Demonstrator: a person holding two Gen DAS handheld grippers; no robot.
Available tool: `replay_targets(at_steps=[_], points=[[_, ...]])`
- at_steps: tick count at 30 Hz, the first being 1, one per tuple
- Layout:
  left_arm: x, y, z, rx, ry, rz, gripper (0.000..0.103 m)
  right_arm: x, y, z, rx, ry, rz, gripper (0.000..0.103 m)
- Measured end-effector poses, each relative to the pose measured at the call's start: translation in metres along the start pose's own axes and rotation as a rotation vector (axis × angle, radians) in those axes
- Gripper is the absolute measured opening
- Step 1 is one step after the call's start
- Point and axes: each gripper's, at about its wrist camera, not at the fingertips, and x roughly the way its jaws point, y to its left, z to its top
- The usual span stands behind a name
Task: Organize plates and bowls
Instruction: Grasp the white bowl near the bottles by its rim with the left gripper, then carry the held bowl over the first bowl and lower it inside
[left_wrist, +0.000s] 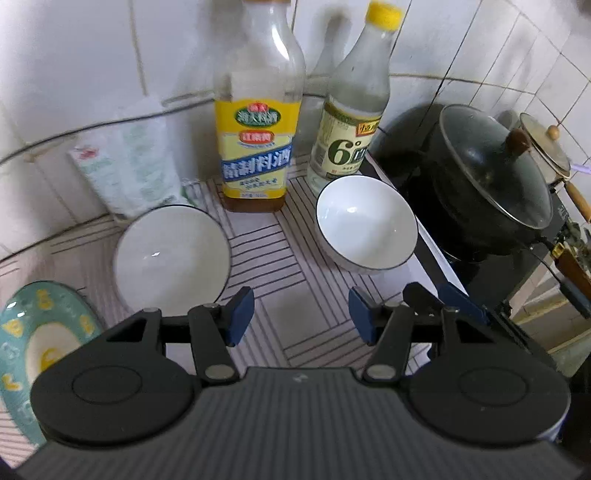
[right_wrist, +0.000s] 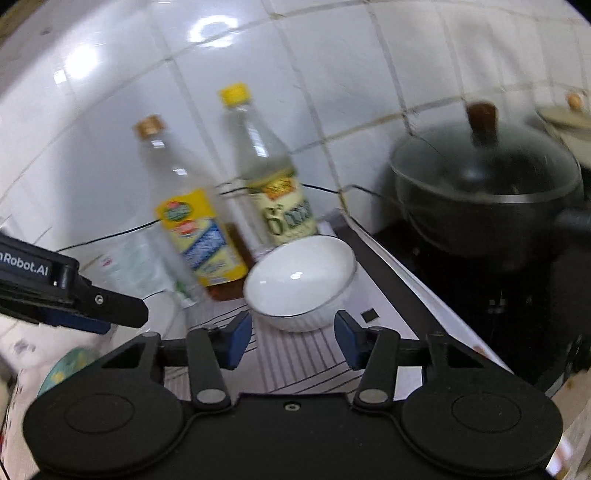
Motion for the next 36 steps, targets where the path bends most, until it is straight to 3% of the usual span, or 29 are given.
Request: replay_targets(at_steps=[8,12,18,20,21,24,32,36], points=[[0.053,-0.003,0.032,0.034,-0.006,-0.038,0.056,0.049,-0.006,0.005,0.088,-0.013,-0.110,0.052],[0.077,-0.011,0.041,0.083,0.019,0.002,0.056,0.072,-0.012,0.004,0.137,-0.015,-0.171,0.051],[0.102,-0.016,0.041,0.110,0.053,-0.003,0.053,0.082,-0.019,0.002,0.167,0.008,-0.189,0.037],[0.110,-0.016,0.040,0.106,0.053,-0.018,0.047,0.084,-0.020,0.003,0.175,0.017,-0.172,0.032],[0.114,-0.017,0.039,0.103,0.054,-0.019,0.033,0.085,-0.021,0.004,0.177,0.024,-0.163,0.028],[0.121,-0.018,0.037,0.086,0.055,-0.044,0.017,0.092,-0.018,0.008,0.172,0.052,-0.189,0.024],[0.116,-0.025,0.029,0.096,0.065,-0.014,0.011,0.104,-0.021,0.013,0.192,0.157,-0.211,0.017],[0.103,-0.024,0.023,0.086,0.074,-0.014,0.011,0.098,-0.025,0.011,0.235,0.205,-0.166,0.017]])
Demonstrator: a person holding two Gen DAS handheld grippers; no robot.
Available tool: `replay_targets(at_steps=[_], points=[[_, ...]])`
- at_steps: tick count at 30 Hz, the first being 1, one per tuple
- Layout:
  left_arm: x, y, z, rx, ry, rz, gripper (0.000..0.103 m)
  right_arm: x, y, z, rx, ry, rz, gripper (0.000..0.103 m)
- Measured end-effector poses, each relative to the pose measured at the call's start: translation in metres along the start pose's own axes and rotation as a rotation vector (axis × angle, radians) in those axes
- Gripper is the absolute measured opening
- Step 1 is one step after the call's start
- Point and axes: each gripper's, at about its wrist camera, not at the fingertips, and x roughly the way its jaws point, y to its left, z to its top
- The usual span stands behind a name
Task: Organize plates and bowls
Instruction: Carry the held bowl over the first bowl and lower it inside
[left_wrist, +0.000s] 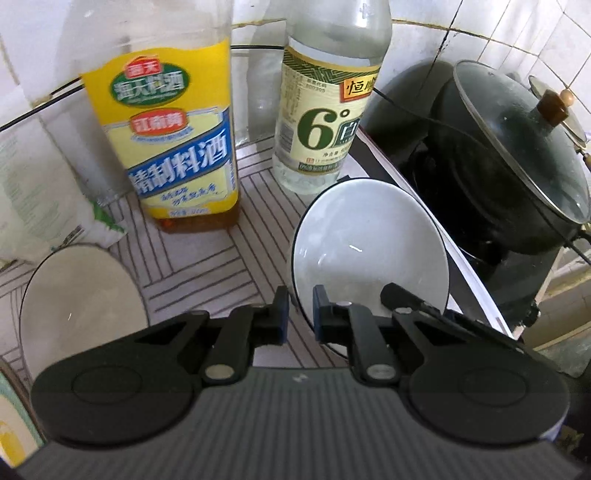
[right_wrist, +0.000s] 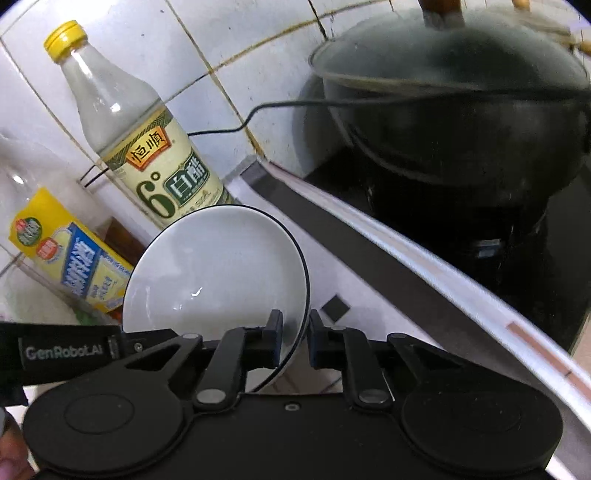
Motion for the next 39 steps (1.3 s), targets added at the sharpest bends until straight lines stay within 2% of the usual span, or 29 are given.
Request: replay_targets(at_steps=[8,18,22,27,33,39], points=[[-0.045,0.003,-0.025,-0.032,0.002,0.033,0.011,-0.030,0.011,-0.008,0.000,0.060,0.051,0.017],[-0.115,0.009,-0.059,-0.090,-0.002,0.075,0.012,-0.083,0.032,-0.016,-0.067,0.126,0.126,0.016],[-0.149,0.009,-0.072,-0.100,-0.029,0.102,0.013,-0.112,0.045,-0.019,-0.159,0.117,0.174,0.016],[-0.180,0.013,-0.092,-0.144,-0.034,0.101,0.013,-0.144,0.057,-0.020,-0.241,0.103,0.225,0.016],[-0.204,0.014,-0.124,-0.192,-0.025,0.123,0.013,-0.169,0.064,-0.033,-0.318,0.130,0.260,0.016],[-0.204,0.017,-0.147,-0.222,-0.007,0.151,0.013,-0.174,0.061,-0.055,-0.340,0.168,0.282,0.016]])
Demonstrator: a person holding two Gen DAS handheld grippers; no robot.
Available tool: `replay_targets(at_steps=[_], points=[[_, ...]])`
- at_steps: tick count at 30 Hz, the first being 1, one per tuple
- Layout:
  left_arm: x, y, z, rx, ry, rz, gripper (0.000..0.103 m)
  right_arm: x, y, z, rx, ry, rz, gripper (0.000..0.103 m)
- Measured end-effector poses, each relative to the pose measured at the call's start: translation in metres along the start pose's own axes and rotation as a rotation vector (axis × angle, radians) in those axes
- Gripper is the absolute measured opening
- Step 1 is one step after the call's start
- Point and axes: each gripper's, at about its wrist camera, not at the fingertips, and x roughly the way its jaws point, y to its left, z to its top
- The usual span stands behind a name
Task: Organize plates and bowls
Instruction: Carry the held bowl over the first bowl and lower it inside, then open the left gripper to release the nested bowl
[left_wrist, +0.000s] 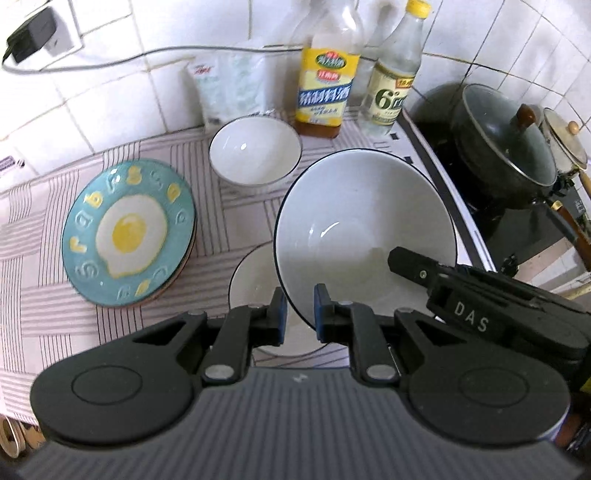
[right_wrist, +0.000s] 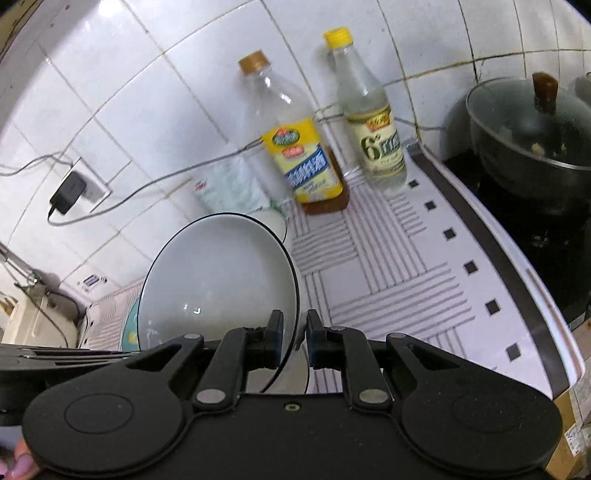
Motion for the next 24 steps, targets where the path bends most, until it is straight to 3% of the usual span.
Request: replay_targets(at_steps=[11,24], points=[[0.026,0.014,-0.018,-0.048,0.085,0.031,0.013,0.025,-0.001,-0.026,-0.027,0.075,0.020,0.016],[0.060,0.041,-0.015,-0.121,0.198,-0.018,0.014,0.058,0.006,-0.036,-0.068,0.130,-0.012,0.016]])
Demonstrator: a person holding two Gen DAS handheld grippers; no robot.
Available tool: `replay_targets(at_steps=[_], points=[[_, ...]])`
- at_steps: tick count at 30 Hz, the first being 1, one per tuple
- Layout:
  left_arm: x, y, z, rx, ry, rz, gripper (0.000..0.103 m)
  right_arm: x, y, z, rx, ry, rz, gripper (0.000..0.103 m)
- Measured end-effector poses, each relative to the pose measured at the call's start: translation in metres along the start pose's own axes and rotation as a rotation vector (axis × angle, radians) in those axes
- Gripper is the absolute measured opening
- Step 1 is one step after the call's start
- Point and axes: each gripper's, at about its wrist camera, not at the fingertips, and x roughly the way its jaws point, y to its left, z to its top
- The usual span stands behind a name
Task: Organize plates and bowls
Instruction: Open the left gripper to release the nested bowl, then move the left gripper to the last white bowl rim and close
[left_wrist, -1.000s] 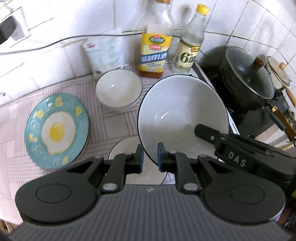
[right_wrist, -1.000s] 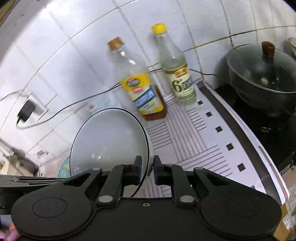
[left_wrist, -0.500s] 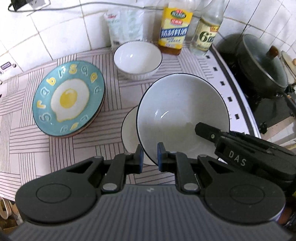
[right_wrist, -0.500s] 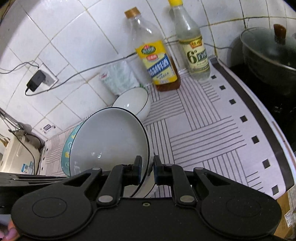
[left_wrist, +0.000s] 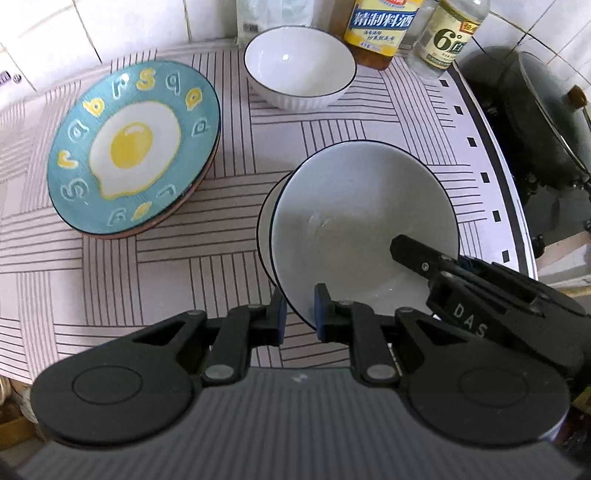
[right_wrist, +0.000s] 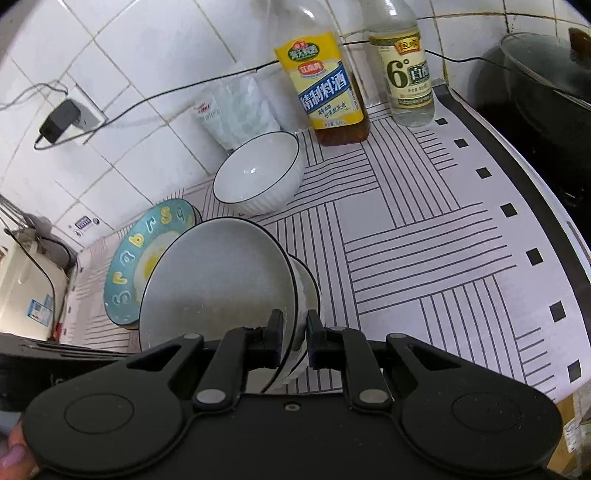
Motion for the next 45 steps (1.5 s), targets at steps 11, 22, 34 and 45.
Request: replay_targets(at_steps=[11,22,34,45], points=[[0.020,0.005,0.015,-0.053,0.098,-0.009,0.019,0.018,0.020,0.012,-0.192,0.020,-0.089,0.016],[0.024,0.015,0.019,-0.093,0.148,-0.044,0.020,0.031,0.020,0.016,-0.214,0.046,-0.067,0.019],[0.018,0.019,0.023,-0.064,0.134,-0.053,0.022,0.009,-0.006,0.035,-0.023,0.065,0.058,0.034],[-0.027,0.021,0.052,0.028,0.020,-0.098,0.027,-0.021,0.001,0.054,-0.068,0.004,0.091,0.034]])
